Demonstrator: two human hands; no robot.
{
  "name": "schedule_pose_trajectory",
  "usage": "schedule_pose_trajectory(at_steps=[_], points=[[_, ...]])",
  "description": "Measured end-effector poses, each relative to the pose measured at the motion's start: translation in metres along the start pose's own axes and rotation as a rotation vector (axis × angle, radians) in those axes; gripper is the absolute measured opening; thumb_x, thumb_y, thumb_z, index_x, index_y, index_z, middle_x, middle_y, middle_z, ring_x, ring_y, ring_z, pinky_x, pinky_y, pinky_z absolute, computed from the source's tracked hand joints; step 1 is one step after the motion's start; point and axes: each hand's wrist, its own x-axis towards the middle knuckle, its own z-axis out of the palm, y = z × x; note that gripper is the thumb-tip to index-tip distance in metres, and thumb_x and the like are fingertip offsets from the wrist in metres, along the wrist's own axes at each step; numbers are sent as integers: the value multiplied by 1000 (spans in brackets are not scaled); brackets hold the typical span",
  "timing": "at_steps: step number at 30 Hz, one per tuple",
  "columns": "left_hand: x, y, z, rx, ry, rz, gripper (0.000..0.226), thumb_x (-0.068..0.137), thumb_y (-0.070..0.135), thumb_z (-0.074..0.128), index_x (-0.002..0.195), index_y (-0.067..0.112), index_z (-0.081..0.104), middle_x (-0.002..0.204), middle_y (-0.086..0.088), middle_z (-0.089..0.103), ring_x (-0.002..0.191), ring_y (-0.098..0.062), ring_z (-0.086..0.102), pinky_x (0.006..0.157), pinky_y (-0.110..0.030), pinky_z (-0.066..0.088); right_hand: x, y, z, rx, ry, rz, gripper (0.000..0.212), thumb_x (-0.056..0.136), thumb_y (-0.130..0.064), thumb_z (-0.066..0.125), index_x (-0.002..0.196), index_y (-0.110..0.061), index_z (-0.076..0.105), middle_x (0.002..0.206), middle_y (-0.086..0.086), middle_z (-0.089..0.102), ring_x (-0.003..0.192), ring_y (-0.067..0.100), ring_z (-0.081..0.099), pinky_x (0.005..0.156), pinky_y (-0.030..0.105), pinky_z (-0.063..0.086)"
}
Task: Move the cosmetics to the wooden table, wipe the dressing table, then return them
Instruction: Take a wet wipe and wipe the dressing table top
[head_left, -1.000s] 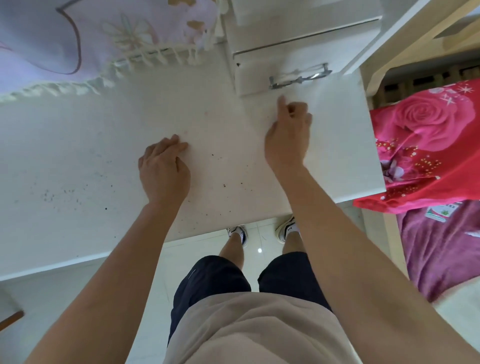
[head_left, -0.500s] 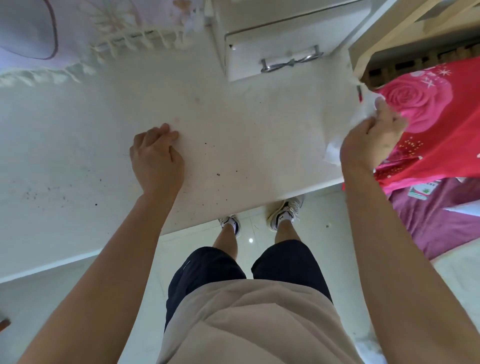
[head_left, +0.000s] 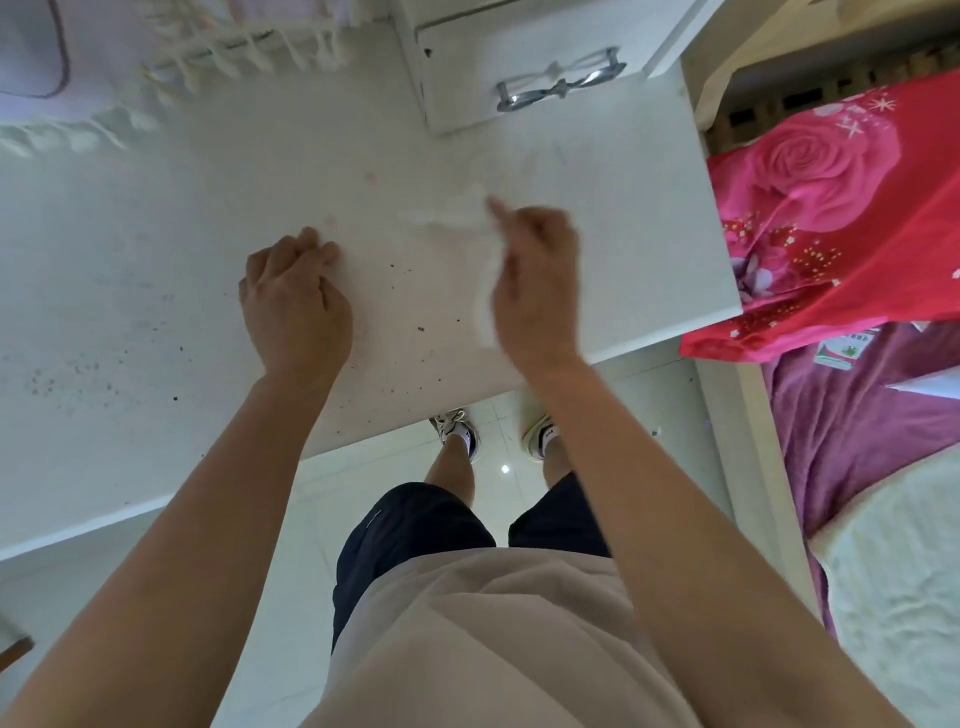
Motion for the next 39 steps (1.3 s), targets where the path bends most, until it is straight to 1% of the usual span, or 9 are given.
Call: schedule_pose_trajectory(at_steps=[4,7,12,18,21,26,31,35,39], points=[[-1,0,4,60,3,40,42,84,5,40,114,8,70,130,-7,62,120,-34,51,99,-41,36,26,81,-71,-198,299,235,53,84,8,38,130,-5,62,115,27,54,104,40,54,92,36,42],[-1,1,7,84,4,31,42,85,6,39,114,7,70,131,-7,62,120,-35,51,98,-41,36,11,117,-93,-434,259,428,56,89,2,33,141,-10,51,129,23,47,116,37,46,97,36,38],[-6,8,2,103,-49,37,45,85,3,39,121,6,66,138,-9,56,126,-35,48,102,-44,40,-27,77,-39,-413,-18,253,64,85,7,41,147,-7,39,131,18,43,111,34,42,85,31,38],[-15,8,-22,198,-253,46,56,90,0,41,144,13,48,156,-7,37,145,-28,30,119,-44,22,-38,2,18,-140,-396,-50,53,91,2,44,144,-5,42,127,15,43,111,30,45,95,25,34],[-29,-1,-41,237,-163,6,53,91,1,41,143,11,48,153,-14,39,142,-34,33,116,-49,27,-16,16,-8,66,-237,52,44,94,-1,44,136,-6,55,124,15,48,113,29,51,95,24,37],[-67,-23,-55,287,-118,-83,49,92,1,45,141,8,49,153,-19,35,139,-39,34,109,-55,32,-3,89,-71,-105,45,215,49,92,-3,41,137,-14,55,125,16,48,112,32,51,90,30,40],[-86,-46,-52,253,-111,-88,47,86,-4,46,129,5,60,141,-19,51,126,-41,48,101,-50,41,-40,97,-61,-497,-26,209,62,86,6,49,145,-12,43,128,19,45,109,38,46,92,44,36],[-78,-59,-52,197,-70,-27,45,80,-5,46,117,7,70,125,-15,63,109,-41,55,89,-47,47,-76,38,-1,-535,-128,114,64,84,2,50,145,-7,38,123,17,47,100,33,48,85,38,41],[-58,-89,-69,143,-94,101,48,77,4,38,110,9,73,114,-12,70,103,-37,60,95,-47,45,-113,-49,80,-419,-249,-90,62,82,2,46,143,-6,43,120,15,51,99,32,49,83,38,43]])
